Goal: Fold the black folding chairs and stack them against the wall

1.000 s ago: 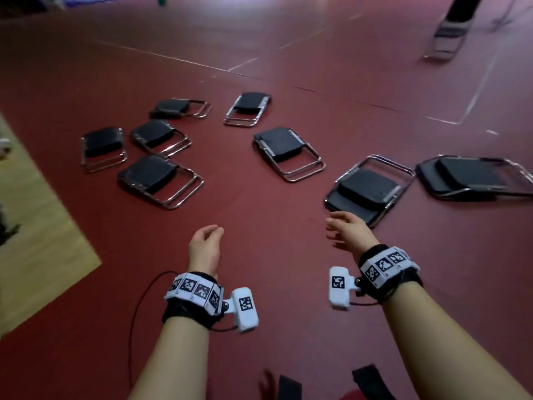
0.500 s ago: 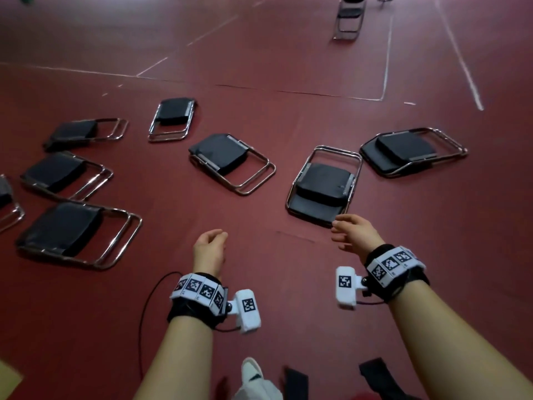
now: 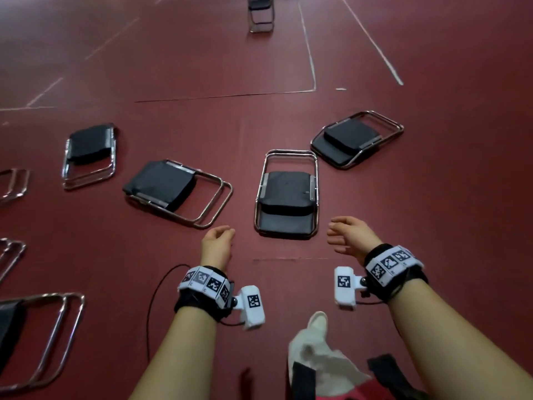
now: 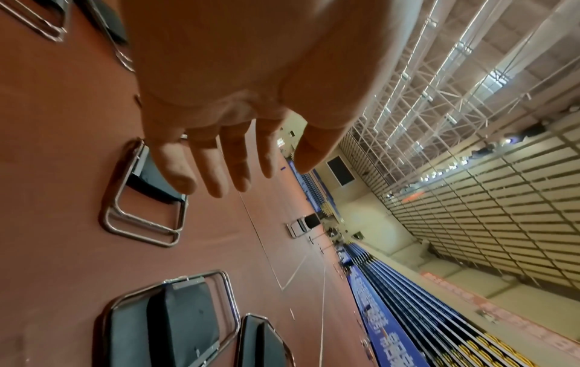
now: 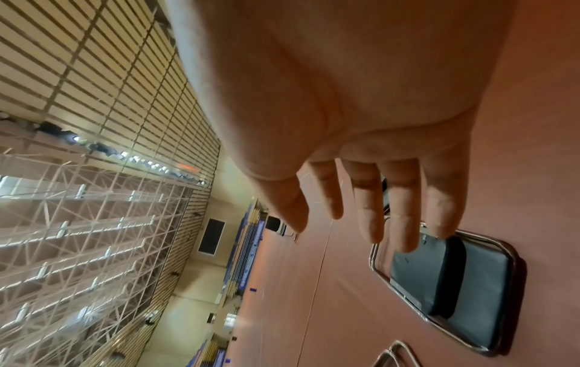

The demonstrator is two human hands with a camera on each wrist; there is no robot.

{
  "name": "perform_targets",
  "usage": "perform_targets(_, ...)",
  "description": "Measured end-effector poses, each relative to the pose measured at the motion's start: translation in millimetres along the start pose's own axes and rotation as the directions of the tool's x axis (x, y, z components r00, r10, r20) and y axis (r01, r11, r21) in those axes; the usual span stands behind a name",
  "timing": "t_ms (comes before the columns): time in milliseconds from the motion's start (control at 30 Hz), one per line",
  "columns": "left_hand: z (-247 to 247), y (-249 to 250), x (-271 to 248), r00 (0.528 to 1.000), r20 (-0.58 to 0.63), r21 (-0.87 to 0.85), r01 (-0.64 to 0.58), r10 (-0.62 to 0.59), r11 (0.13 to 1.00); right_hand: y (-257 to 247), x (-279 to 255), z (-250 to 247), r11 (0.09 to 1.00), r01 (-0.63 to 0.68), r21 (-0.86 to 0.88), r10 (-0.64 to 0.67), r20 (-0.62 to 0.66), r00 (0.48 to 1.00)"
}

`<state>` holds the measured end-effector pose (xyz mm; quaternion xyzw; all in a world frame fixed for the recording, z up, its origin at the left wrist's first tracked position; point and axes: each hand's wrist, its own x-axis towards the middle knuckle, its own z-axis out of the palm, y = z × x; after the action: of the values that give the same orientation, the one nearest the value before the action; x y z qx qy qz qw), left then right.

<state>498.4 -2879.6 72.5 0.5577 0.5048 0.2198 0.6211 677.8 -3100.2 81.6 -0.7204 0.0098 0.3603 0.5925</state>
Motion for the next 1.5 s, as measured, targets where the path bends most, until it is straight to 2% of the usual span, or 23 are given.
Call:
perform_targets(133,51.0,30.5,69.5,0.998,0.066,0.058,-0.008,0.004,0.998,-29.8,76.6,-5.5,0.999,-0.033,0.024,0.034,-0.054,0.998)
perform_targets(267,84.2,70.0,134.8,0.998,0.06,0.081,-0.006,0.001,0.997,-77.0,141.8,3.2,0.997,-0.047,0.062,0.051,-0.054,0.997)
perform_targets(400,99.8,93.5,191.7,0.998,0.061,0.096,0.028,-0.034,0.995,-118.3,193.8,18.4,0.999,-0.052,0.005,0.052,-0.056,0.997)
perform_targets(567,111.9,112.8,277.0,0.994,0.092,0.124,0.045,-0.057,0.991,-145.0,257.5,51.4,0.996,-0.087,0.024,0.088,-0.058,0.994)
perform_targets(800,127.1,135.3,438.5,0.954,0.281,0.216,0.041,-0.103,0.975,-159.1,342.8,117.5,0.982,-0.132,0.138,0.161,-0.224,0.961)
perform_targets(933,135.8,152.4,527.2,0.93,0.349,0.328,-0.009,-0.112,0.945,-166.3,376.3,167.5,0.952,-0.165,0.258,0.246,-0.326,0.913)
perform_targets(1100,172.6,158.0,569.4,0.866,0.471,0.44,-0.062,-0.171,0.896,-169.3,397.5,199.7,0.896,-0.196,0.398,0.352,-0.368,0.86)
perform_targets(1267,210.9,129.3,592.3,0.821,0.518,0.528,-0.086,-0.24,0.845,-149.5,424.4,195.0,0.851,-0.233,0.47,0.437,-0.39,0.811)
perform_targets(1500,253.1,69.5,623.0,0.827,0.47,0.636,-0.074,-0.309,0.768,-92.2,486.5,181.6,0.777,-0.289,0.559,0.527,-0.328,0.784)
